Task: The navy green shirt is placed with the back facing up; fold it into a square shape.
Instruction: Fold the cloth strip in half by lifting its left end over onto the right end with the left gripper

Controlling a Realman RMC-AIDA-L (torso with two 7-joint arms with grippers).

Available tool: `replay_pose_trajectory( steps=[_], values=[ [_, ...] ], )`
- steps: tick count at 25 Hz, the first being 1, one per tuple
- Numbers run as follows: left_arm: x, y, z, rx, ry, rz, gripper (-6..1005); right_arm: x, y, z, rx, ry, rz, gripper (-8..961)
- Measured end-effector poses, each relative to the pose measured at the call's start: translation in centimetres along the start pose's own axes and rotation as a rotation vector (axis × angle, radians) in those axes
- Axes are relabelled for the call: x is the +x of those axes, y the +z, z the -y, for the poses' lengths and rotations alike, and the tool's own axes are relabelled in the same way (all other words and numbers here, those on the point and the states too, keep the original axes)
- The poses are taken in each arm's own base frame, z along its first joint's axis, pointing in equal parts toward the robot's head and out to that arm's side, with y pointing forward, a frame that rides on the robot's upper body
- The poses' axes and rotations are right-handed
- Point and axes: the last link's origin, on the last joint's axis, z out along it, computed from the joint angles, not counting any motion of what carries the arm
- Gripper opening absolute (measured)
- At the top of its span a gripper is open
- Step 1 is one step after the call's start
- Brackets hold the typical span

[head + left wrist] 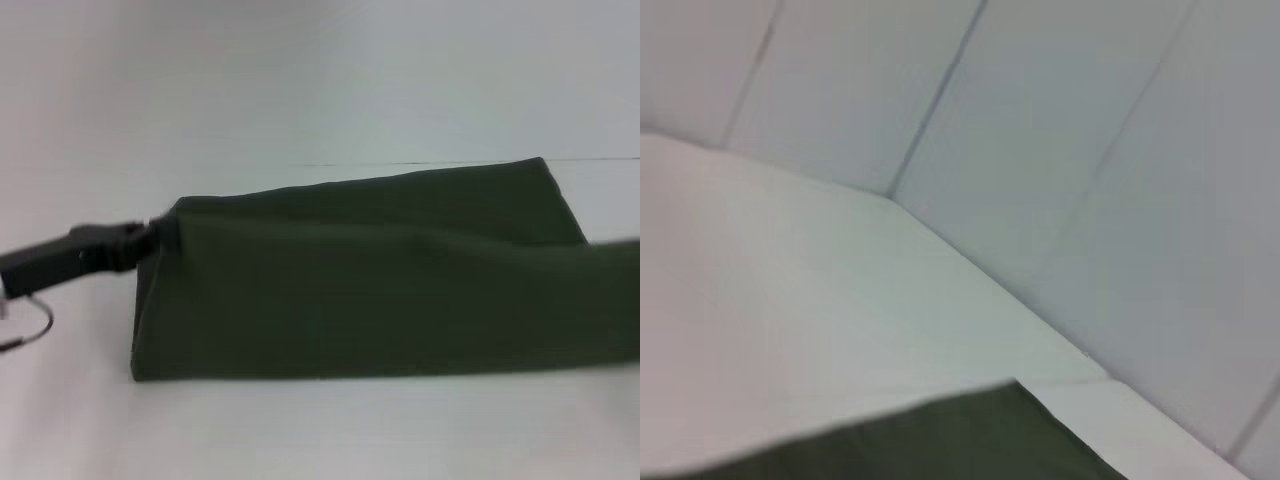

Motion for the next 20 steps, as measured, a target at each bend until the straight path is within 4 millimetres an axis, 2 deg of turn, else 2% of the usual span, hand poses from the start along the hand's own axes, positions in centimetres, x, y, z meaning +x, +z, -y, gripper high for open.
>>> replay_pose_trajectory(
  steps=[4, 8, 9, 15, 19, 20],
  values=[
    [1.7, 2.3, 0.8, 0.069, 0.027, -0.013, 0, -2.6, 3.6, 0.1, 0.039, -0.031, -0.001, 12],
    [2.2, 3.9, 1.5, 0.13, 0.029, -0.013, 0, -4.2, 7.6, -0.1, 0.087, -0.067, -0.02, 12],
    [2.5, 5.1, 2.1, 0.182, 0.031, -0.015, 0, -4.5, 8.5, -0.2, 0.098, -0.077, -0.026, 12],
    [2.8, 7.4, 2.9, 0.316, 0.066, -0.001, -1, -5.3, 13.9, -0.9, 0.207, -0.166, -0.085, 12],
    [3.1, 8.6, 3.1, 0.388, 0.089, 0.002, -1, -5.9, 16.3, -1.5, 0.275, -0.219, -0.087, 12],
    [3.2, 8.8, 3.2, 0.398, 0.09, -0.004, -1, -5.9, 16.3, -1.5, 0.275, -0.219, -0.087, 12]
  ],
)
